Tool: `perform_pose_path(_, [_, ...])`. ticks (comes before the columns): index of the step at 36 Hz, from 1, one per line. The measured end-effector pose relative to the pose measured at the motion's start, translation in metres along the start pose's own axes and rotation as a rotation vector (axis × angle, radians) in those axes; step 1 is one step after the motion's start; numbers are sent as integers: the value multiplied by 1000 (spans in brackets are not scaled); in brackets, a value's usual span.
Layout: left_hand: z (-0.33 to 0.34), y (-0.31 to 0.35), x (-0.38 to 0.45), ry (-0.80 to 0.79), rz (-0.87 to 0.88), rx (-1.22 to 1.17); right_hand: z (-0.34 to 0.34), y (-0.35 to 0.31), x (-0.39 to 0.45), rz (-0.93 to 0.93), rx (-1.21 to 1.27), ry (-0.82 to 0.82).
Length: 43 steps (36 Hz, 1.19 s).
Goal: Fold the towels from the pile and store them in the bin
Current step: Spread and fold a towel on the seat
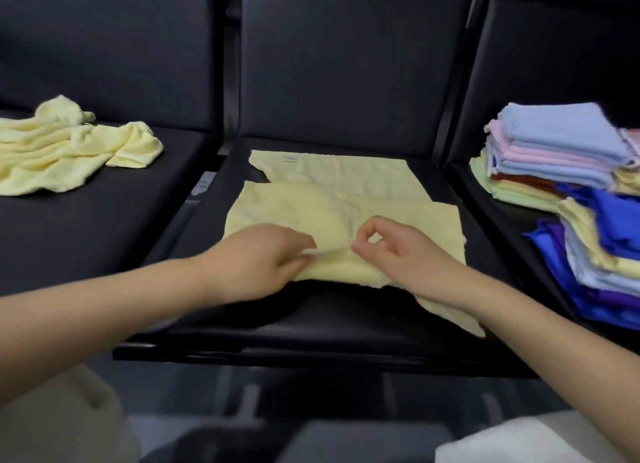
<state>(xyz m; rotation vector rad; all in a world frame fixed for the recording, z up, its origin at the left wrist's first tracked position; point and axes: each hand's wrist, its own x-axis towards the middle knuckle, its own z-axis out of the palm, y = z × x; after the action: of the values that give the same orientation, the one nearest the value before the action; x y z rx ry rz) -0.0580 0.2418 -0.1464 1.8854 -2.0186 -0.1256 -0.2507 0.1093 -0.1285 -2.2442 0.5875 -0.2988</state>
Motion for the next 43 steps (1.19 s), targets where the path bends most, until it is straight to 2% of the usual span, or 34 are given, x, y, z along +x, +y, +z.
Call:
perform_pose_path(4, [-35, -7, 14, 15, -52, -267, -27, -5, 10, 41, -70, -90])
perform_pose_path(7, [-53, -20, 21, -62, -114, -291, -43, -7, 15, 85, -102, -186])
perform_pose_path(10, [-60, -35, 29, -125, -224, -222, -58, 0, 21, 136, -80, -182])
perform_pose_path(15, [-61, -64, 40, -61, -374, -254, -81, 28, 34, 219, 112, 14])
perform_pose_path(19, [-56, -79, 49, 105, -439, -375, -85, 51, 43, 240, 270, 200])
perform_pose_path(22, [-43, -83, 60, 232, -495, -448, -82, 66, 54, 237, 224, 355])
perform_pose_path(25, [-30, -84, 75, 277, -521, -391, -73, 73, 65, 221, 81, 460])
perform_pose_path(29, [-12, -88, 79, 164, -500, -305, -63, 82, 72, 180, -139, 359])
perform_pose_path(34, [-15, -84, 70, 152, -434, -116, -63, 76, 69, 210, -105, 255])
perform_pose_path(40, [-28, -80, 52, -182, -448, -164, -57, 62, 52, 353, -77, -39])
perform_pose_path(43, [-41, -82, 44, -115, -440, -233, -62, 59, 47, 332, -58, -40])
